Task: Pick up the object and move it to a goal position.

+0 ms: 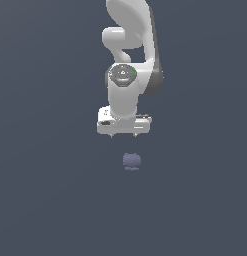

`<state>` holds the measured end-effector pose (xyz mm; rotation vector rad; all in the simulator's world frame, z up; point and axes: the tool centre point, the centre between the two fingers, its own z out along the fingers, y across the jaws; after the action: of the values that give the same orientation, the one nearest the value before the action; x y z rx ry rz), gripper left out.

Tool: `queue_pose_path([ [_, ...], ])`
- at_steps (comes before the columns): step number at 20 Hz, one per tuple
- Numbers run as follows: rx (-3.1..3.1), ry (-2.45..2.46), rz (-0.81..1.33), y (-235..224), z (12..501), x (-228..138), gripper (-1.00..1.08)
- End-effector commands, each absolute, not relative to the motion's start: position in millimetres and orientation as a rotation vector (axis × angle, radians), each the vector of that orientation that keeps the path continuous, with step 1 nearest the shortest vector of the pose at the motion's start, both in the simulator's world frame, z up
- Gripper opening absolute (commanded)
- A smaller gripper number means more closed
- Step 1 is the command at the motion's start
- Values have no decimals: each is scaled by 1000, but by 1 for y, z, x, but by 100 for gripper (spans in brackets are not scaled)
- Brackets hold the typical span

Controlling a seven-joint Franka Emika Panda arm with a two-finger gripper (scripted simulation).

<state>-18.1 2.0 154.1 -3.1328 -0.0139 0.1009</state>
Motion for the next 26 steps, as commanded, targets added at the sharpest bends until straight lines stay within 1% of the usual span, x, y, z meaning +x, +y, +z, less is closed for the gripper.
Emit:
queue_pose_path([
  [1, -3133, -14, 101, 2, 154, -18, 100],
  [17, -3158, -103, 113, -3, 144, -20, 100],
  [26, -3148, -276, 109, 0, 139, -15, 100],
])
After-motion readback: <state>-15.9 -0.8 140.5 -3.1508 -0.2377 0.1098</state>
